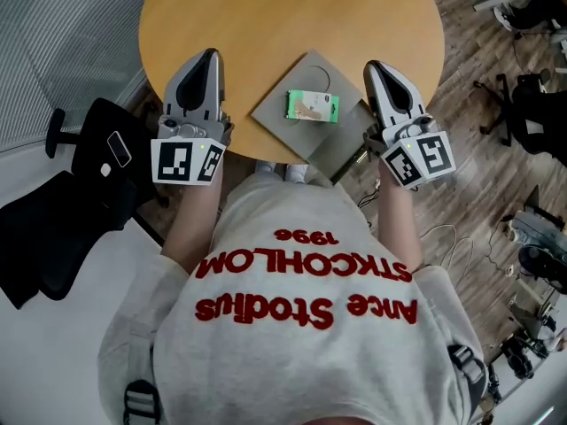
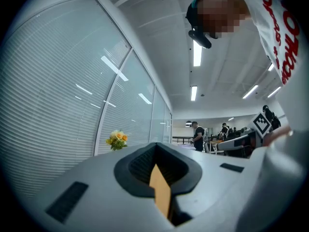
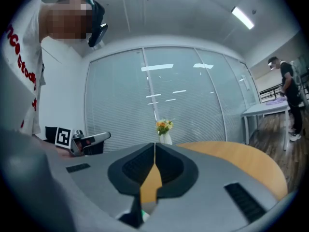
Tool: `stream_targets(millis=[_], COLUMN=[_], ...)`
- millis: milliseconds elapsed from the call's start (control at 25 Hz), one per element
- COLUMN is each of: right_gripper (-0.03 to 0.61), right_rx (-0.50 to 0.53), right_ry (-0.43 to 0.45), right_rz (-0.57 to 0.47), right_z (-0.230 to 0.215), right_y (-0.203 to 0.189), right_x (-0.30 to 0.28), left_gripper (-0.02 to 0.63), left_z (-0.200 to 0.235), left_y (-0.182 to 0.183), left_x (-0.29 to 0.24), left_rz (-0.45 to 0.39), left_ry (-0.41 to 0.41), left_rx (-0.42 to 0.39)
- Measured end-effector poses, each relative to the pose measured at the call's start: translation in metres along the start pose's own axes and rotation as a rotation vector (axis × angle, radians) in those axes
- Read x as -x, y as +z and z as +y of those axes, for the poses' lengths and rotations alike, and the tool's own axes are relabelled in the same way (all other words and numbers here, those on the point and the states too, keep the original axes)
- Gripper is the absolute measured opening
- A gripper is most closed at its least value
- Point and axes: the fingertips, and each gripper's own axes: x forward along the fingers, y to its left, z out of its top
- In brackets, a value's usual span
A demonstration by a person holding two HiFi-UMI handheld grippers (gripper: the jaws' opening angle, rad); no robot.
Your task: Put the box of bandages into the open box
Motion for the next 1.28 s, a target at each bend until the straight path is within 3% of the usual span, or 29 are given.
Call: stream_targets(millis=[160, 440, 720, 920, 1280], right_gripper=[0.023, 0.270, 0.357, 0.385, 0.390], right_rx=[0.025, 0.114, 0.395, 0.549, 0.614], right_ry=[0.118, 0.336, 0.472, 0.575, 0.682], right_rz=[0.134, 0.445, 0.703, 0.833, 0.974], right_z=[0.018, 0.055, 0.078, 0.086, 0.084], right_y=[-0.046, -0.133, -0.207, -0.240, -0.265], right_x=[-0.016, -0.031, -0.036, -0.036, -0.037], left_gripper=[0.006, 0.006, 0.006, 0.006, 0.006], left_z=[0.002, 0.002, 0.009, 0.014, 0.019], left_y=[-0.016, -0.038, -0.051, -0.061, -0.068], left_x=[0.001, 0.007, 0.017, 0.023, 0.024], left_rz=[0.021, 0.069, 0.107, 0.131, 0.146], left_ry=[0.000, 0.015, 0.025, 0.025, 0.045], left_rx=[-0.013, -0.023, -0.016, -0.010, 0.002])
